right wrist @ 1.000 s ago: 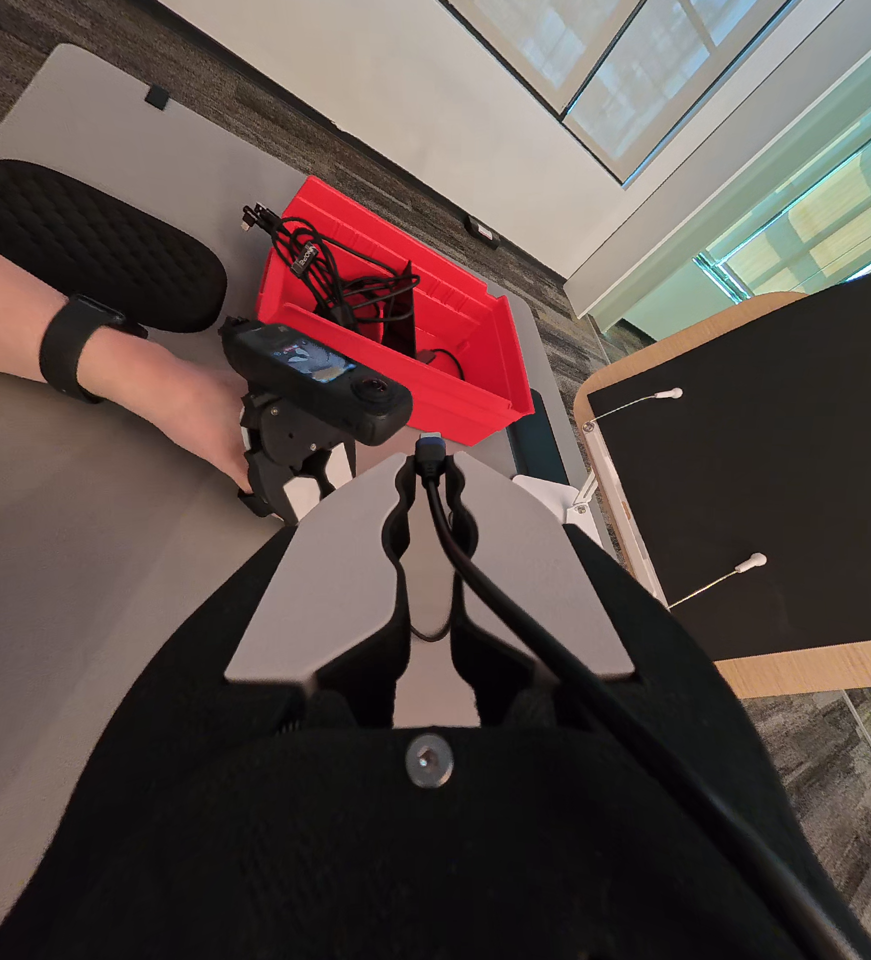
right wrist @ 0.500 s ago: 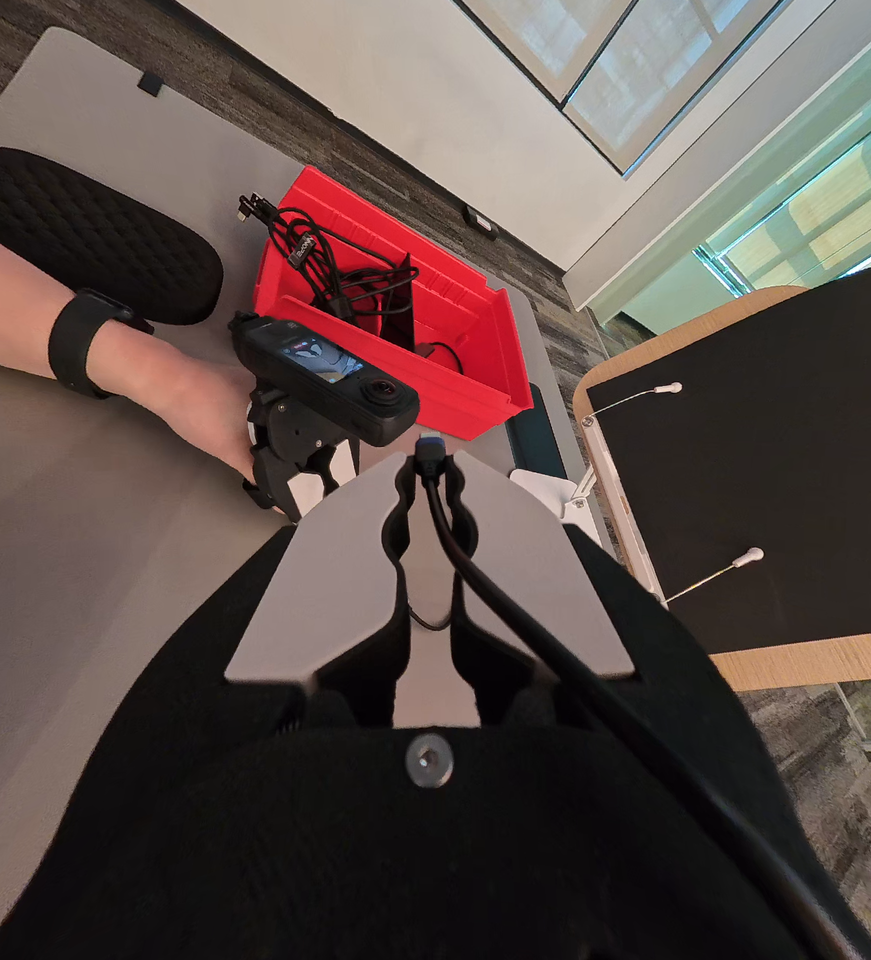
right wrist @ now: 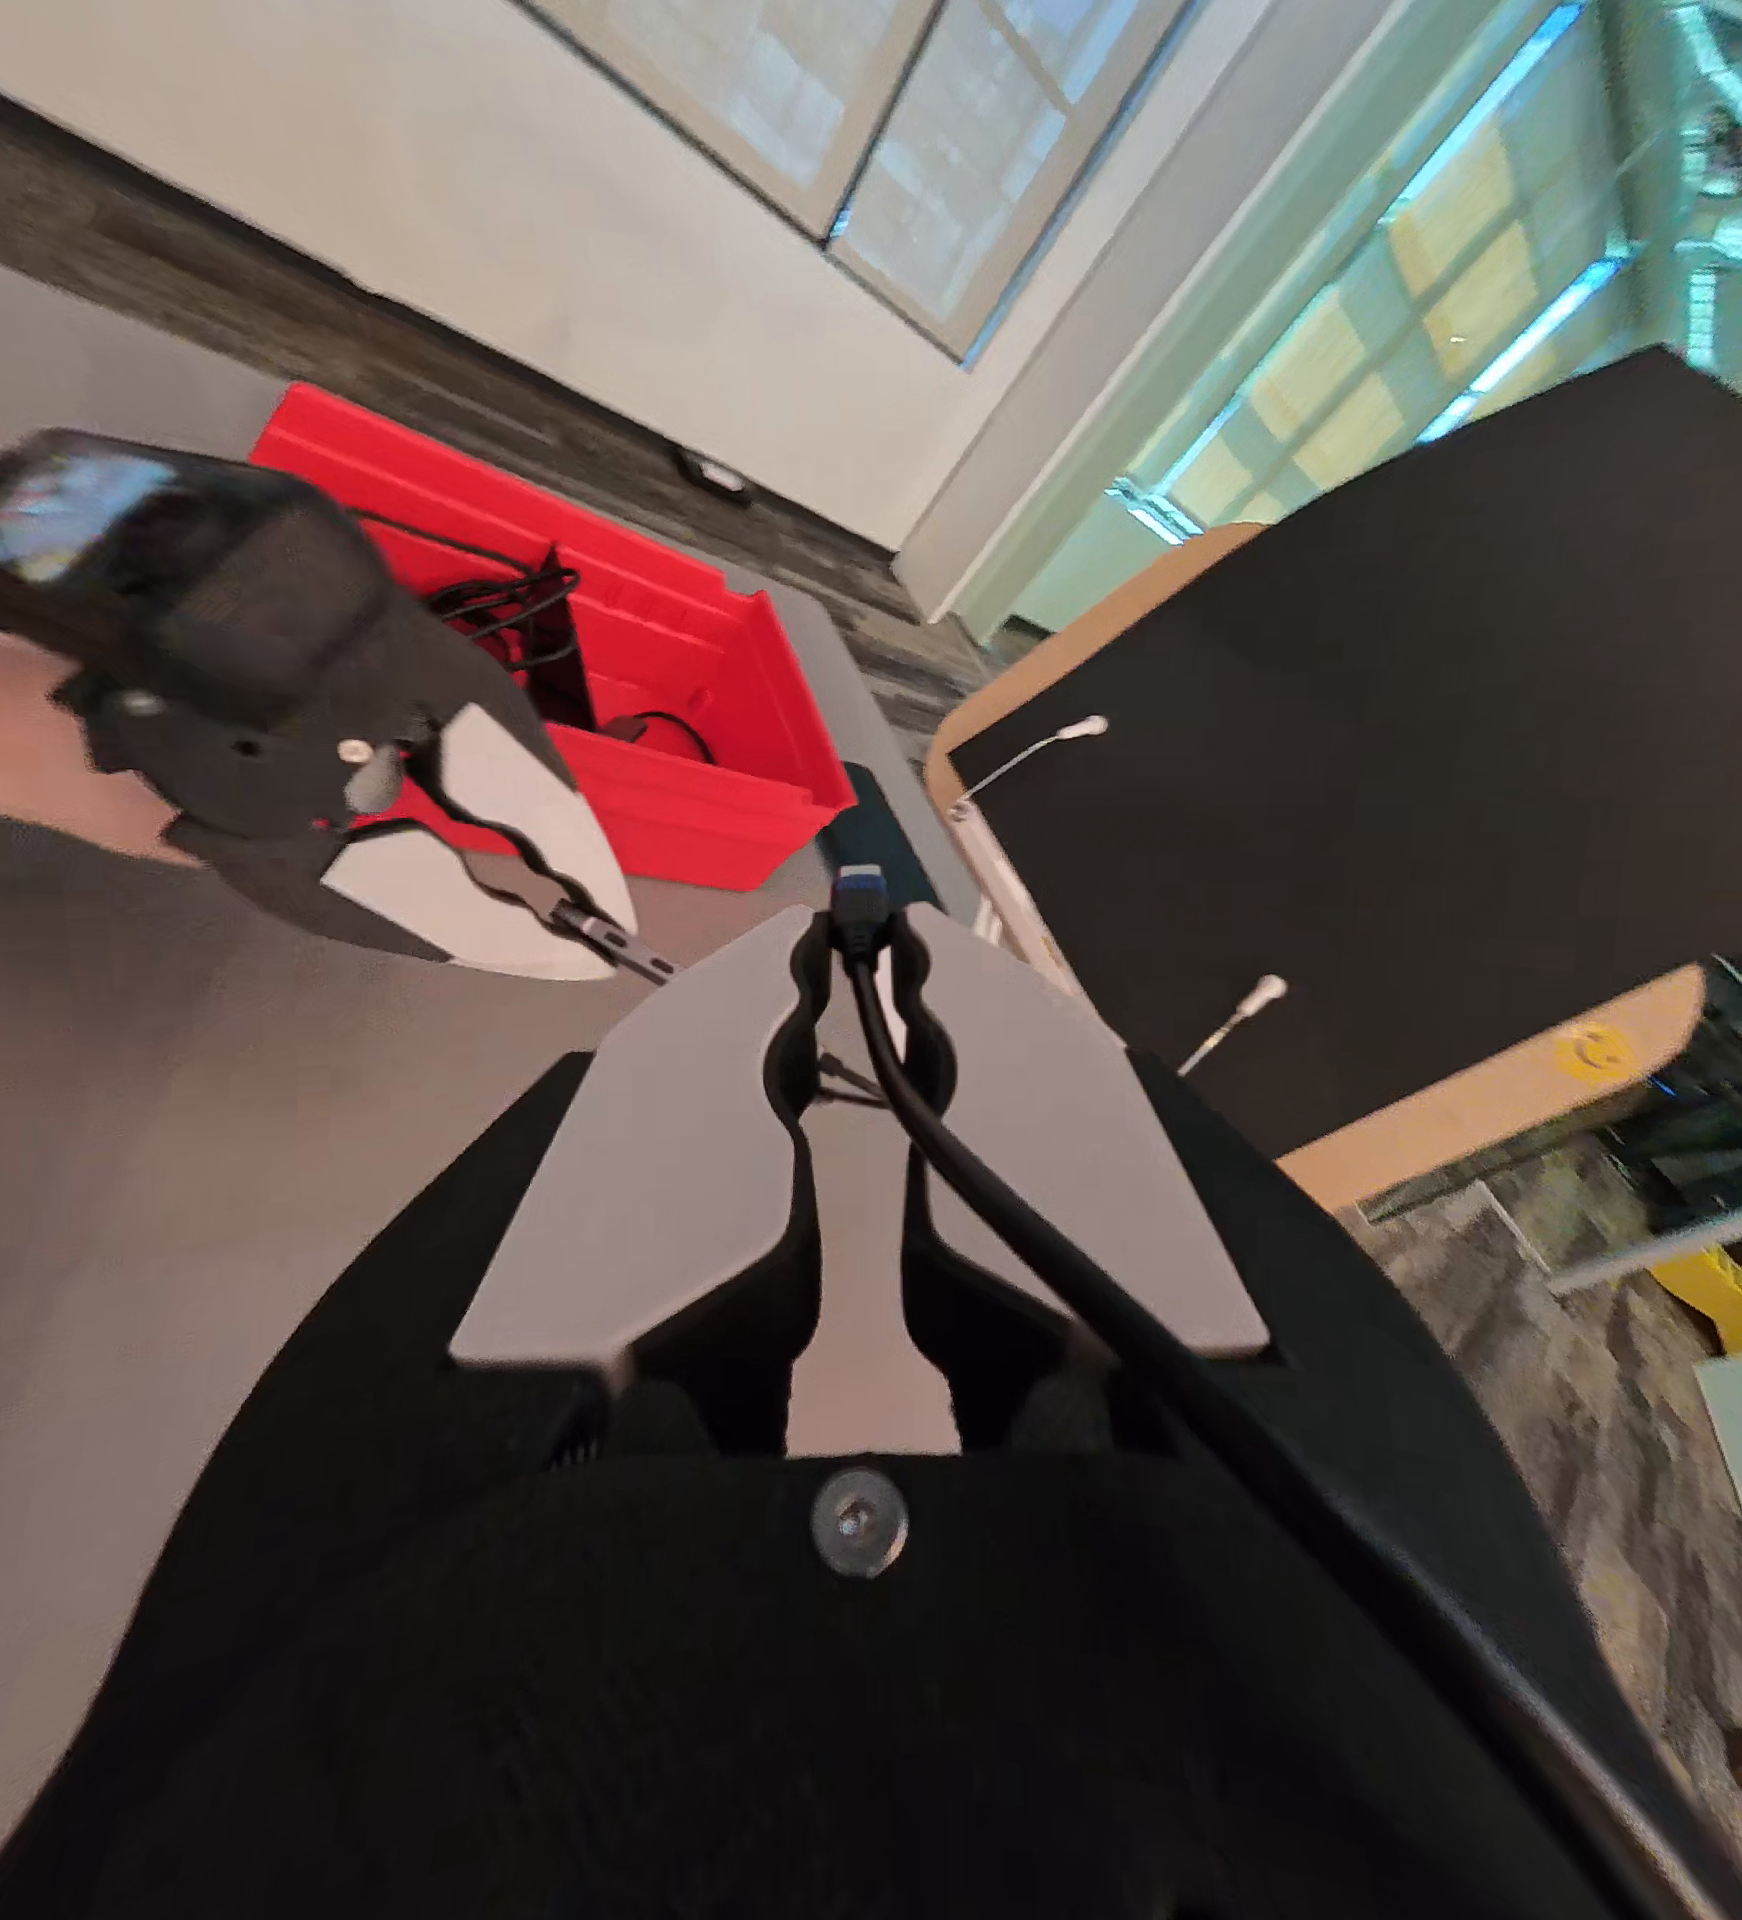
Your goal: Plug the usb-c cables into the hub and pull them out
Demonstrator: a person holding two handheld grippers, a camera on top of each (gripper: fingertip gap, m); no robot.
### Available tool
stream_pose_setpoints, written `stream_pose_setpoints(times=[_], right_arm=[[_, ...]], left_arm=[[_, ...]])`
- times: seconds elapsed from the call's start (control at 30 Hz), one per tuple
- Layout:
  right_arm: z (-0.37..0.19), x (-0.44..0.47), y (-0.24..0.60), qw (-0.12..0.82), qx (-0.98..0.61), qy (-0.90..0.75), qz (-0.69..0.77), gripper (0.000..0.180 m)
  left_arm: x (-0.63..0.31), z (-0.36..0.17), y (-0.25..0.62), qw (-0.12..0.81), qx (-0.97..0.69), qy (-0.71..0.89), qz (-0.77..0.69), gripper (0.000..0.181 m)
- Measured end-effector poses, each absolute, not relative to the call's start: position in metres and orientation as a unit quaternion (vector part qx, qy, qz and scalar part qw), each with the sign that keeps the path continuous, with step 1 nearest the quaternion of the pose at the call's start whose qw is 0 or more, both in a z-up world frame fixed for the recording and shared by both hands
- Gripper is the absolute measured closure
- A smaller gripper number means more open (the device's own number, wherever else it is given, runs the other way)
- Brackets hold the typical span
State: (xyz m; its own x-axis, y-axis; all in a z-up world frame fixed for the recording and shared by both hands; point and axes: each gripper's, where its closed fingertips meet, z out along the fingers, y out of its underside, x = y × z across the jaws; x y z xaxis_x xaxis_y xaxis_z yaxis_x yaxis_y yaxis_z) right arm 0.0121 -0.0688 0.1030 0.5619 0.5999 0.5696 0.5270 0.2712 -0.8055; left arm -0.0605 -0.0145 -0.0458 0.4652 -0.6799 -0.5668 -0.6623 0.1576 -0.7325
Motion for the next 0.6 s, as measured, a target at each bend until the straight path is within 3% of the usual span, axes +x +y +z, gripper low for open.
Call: stream_pose_setpoints(times=[0.17, 0.33, 0.6], right_arm=[[0.12, 0.012, -0.058, 0.71, -0.592, -0.378, 0.055, 0.168], [0.108, 0.005, -0.043, 0.733, -0.6, -0.305, 0.095, 0.168], [0.064, -0.015, -0.022, 0.742, -0.602, -0.29, 0.049, 0.168]], left_arm=[[-0.052, 0.004, 0.001, 0.608, -0.569, 0.545, 0.093, 0.171], [-0.039, 0.038, 0.017, 0.656, -0.53, 0.528, 0.101, 0.172], [-0.051, 0.033, 0.026, 0.691, -0.479, 0.519, 0.157, 0.172]])
